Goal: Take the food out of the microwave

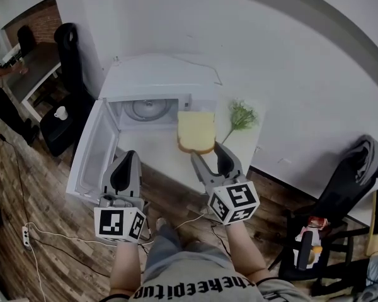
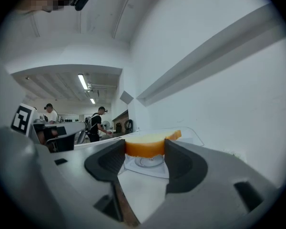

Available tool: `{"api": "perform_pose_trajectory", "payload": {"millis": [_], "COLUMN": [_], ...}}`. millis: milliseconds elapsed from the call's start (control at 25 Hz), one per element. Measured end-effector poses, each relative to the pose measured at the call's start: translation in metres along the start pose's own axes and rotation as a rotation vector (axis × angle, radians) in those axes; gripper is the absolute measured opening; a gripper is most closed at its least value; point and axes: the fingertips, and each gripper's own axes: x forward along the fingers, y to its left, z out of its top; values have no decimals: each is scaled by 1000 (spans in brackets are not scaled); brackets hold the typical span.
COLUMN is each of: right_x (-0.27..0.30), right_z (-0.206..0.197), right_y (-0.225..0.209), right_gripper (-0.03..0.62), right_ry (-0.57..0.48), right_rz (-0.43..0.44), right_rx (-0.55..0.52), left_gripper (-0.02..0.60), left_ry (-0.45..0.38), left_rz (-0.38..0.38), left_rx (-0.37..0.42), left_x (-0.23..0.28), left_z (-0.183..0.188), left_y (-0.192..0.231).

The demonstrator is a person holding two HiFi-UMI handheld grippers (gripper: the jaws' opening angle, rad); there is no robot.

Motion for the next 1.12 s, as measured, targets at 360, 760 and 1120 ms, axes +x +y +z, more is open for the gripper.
{"api": "perform_pose_trajectory", "payload": {"millis": [360, 760, 1120], "right_x": [-39, -72, -89], "right_z": [20, 40, 49], "right_y": [-12, -22, -22], "right_gripper": [258, 258, 258], "right_ry": [-50, -107, -138], "right_rz": [-25, -35, -31], "right_rx": [-11, -17, -25], "left_gripper": [9, 9, 9], "left_ry": [-11, -30, -45], "left_rz": [7, 10, 17], "left_rx": [12, 28, 36], "left_x": [-17, -31, -40], "left_z": [9, 19, 28], "left_y": [-19, -40, -50]}}
